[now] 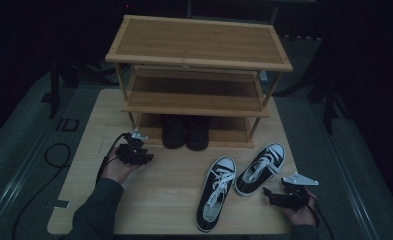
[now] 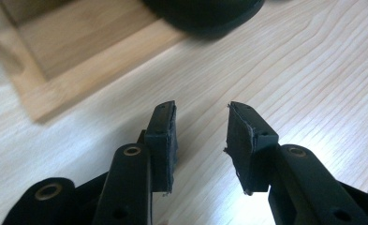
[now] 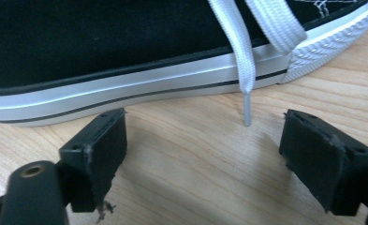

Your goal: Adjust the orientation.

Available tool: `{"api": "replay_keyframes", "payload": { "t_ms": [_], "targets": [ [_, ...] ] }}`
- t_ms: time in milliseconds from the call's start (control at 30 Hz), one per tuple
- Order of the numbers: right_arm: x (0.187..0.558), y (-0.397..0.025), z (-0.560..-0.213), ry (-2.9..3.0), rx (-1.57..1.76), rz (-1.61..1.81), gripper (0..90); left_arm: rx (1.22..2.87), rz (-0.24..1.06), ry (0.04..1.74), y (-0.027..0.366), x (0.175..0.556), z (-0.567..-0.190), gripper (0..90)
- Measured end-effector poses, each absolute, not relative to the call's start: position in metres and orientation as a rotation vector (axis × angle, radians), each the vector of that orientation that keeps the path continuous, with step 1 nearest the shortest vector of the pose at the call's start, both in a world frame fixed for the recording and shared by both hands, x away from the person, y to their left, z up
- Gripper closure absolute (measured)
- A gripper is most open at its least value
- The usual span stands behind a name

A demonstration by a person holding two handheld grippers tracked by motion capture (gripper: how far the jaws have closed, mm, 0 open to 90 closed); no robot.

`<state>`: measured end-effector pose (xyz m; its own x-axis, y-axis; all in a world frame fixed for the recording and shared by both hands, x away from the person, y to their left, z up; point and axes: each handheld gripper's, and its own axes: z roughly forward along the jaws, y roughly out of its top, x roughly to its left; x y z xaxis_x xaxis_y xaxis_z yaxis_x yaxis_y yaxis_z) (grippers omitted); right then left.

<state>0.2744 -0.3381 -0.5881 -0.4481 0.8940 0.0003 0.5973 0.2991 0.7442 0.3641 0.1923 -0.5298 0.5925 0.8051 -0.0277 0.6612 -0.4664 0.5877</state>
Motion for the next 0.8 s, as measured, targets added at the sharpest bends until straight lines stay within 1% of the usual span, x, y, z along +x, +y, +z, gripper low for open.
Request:
{"api": "replay_keyframes", "payload": {
  "t_ms": [200, 367, 567, 800],
  "targets": [
    [0.275, -0.337, -0.588, 2.151, 1.339, 0.960, 14.5, 2.289, 0.357, 1.172, 0.201, 0.357, -0.544, 61.3],
    [0.276, -0.337, -0.588, 2.156, 1.334, 0.963, 14.5, 2.270, 0.363, 1.188, 0.205, 0.354, -0.550, 60.8],
    [0.279, -0.335, -0.586, 2.182, 1.339, 0.940, 11.8, 2.245, 0.383, 1.187, 0.210, 0.348, -0.553, 60.4],
    [0.282, -0.330, -0.577, 2.287, 1.323, 0.854, 14.3, 2.227, 0.387, 1.197, 0.215, 0.347, -0.555, 60.1]
  ]
}}
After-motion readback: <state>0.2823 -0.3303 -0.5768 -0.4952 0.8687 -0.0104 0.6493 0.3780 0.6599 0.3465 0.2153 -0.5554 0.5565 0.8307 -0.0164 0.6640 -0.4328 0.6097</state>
